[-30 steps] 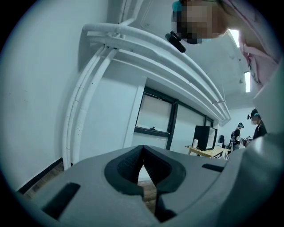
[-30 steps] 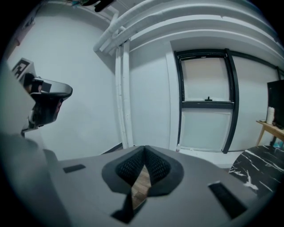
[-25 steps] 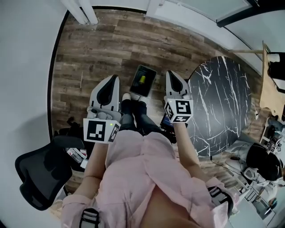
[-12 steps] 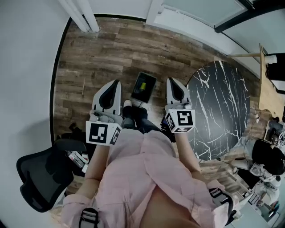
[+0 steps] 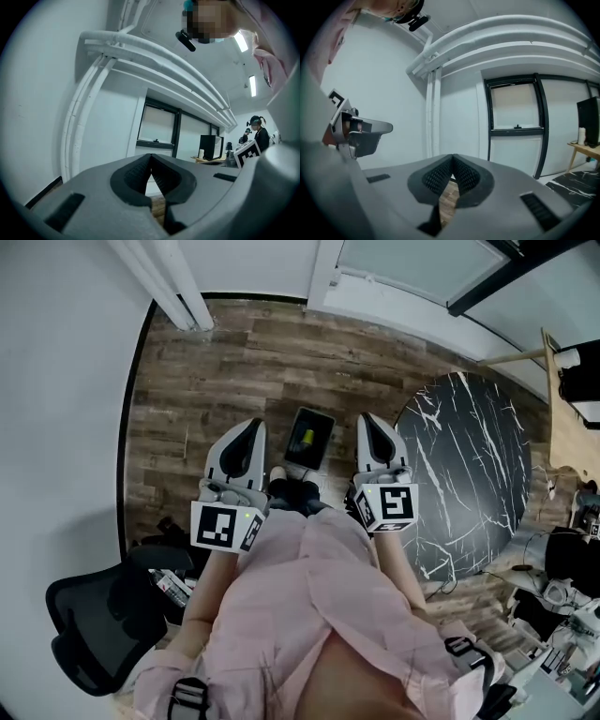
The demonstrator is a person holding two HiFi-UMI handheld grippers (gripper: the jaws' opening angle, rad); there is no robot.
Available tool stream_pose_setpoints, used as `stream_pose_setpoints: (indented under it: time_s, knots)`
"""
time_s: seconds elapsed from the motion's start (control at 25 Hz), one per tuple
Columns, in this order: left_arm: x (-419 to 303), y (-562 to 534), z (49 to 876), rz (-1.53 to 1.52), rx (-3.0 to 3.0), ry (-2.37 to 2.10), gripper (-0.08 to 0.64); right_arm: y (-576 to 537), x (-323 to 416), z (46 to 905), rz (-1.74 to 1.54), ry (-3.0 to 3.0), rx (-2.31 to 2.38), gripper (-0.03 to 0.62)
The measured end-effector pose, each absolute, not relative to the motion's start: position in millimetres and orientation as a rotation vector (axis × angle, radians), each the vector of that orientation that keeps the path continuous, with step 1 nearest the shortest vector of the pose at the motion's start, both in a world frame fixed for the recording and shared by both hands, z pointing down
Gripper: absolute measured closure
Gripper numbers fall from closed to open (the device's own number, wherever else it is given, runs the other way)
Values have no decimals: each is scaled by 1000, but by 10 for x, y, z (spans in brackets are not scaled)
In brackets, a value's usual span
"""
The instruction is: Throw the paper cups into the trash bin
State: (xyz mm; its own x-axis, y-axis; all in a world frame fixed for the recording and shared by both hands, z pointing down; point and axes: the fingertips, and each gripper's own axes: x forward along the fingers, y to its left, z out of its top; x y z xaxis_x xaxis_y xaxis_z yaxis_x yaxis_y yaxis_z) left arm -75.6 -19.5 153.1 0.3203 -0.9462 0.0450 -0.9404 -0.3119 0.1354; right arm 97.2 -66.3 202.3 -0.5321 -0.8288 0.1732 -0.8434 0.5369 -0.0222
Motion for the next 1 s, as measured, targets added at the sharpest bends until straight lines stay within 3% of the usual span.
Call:
stream_pose_setpoints:
  time_s: [1.0]
  knots:
    - [-429,-31,1500,-60,2531,-1599,545,-97,944,1942,234,-2677,1388,563]
